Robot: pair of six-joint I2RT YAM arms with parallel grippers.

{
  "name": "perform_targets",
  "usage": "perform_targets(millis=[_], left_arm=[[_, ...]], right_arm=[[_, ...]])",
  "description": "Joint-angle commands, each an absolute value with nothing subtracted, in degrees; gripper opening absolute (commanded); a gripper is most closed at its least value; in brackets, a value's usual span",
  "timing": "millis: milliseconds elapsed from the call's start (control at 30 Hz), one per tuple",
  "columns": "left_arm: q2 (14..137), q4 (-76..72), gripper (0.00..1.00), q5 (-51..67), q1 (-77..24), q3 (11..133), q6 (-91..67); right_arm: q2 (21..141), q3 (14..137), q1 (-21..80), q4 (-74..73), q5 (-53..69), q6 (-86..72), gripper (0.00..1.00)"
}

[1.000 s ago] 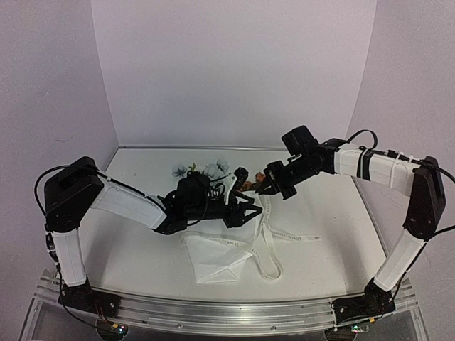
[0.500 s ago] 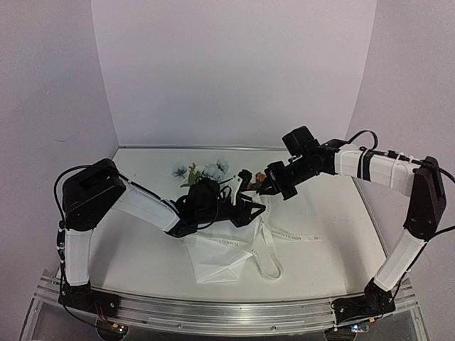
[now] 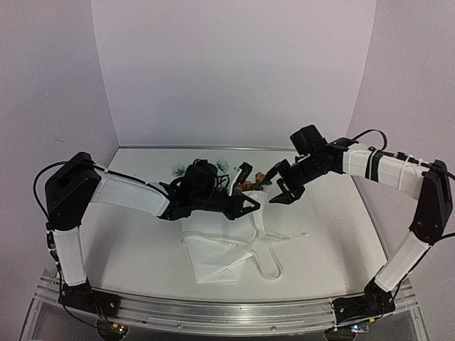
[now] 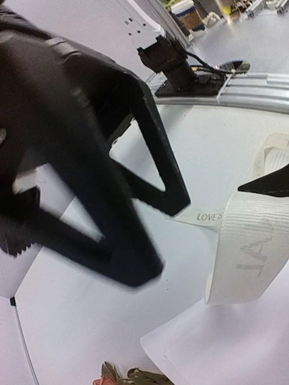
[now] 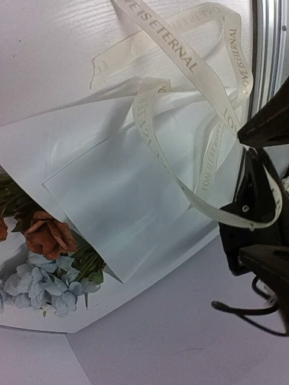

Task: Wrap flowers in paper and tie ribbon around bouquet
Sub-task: Pass from the right arm to the left, then pick up the left side of the ribbon from the center of the board.

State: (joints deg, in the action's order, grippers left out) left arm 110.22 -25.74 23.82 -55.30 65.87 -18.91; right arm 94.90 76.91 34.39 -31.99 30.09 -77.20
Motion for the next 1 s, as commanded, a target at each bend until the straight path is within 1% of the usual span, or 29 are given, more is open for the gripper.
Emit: perform_targets(millis=[0,100,200,333,433,633,833,967], left_arm=[[106.47,-16.01,0.00,39.25,-49.95,71.32,-28.38],[106.34,-13.18,0.00,48.36,-46.70,73.30,-33.47],[105.67,-7.74,0.00,54.12,-44.93,75.51,-34.65],[106.68,4.95,0.00,60.83,-43.17,80.57,-35.32],[106.05,7.31,0.00,65.08,-41.71,81.48,-37.67],[103.49,10.17,0.00,71.42,-38.97,81.41,-41.87],[104.43,18.63,0.00,72.56,-36.70,83.42,-37.83],[105.37,19.87,0.00,73.41,-36.31,85.15,-37.35]], right_arm=[[85.34,72.59,34.01,-41.39,24.65,-58.30,0.64],[79.13,66.60,34.38,-44.20,19.97,-50.02,0.68],[73.98,61.00,36.68,-47.17,14.87,-43.06,0.68],[72.69,55.44,42.43,-47.60,8.14,-38.62,0.67],[75.56,54.69,46.45,-47.24,3.88,-37.04,0.66],[84.51,56.54,53.07,-43.68,0.39,-37.34,0.64],[92.03,58.19,57.58,-40.61,-2.16,-39.25,0.64],[95.86,58.78,58.03,-39.83,-2.15,-41.25,0.55]])
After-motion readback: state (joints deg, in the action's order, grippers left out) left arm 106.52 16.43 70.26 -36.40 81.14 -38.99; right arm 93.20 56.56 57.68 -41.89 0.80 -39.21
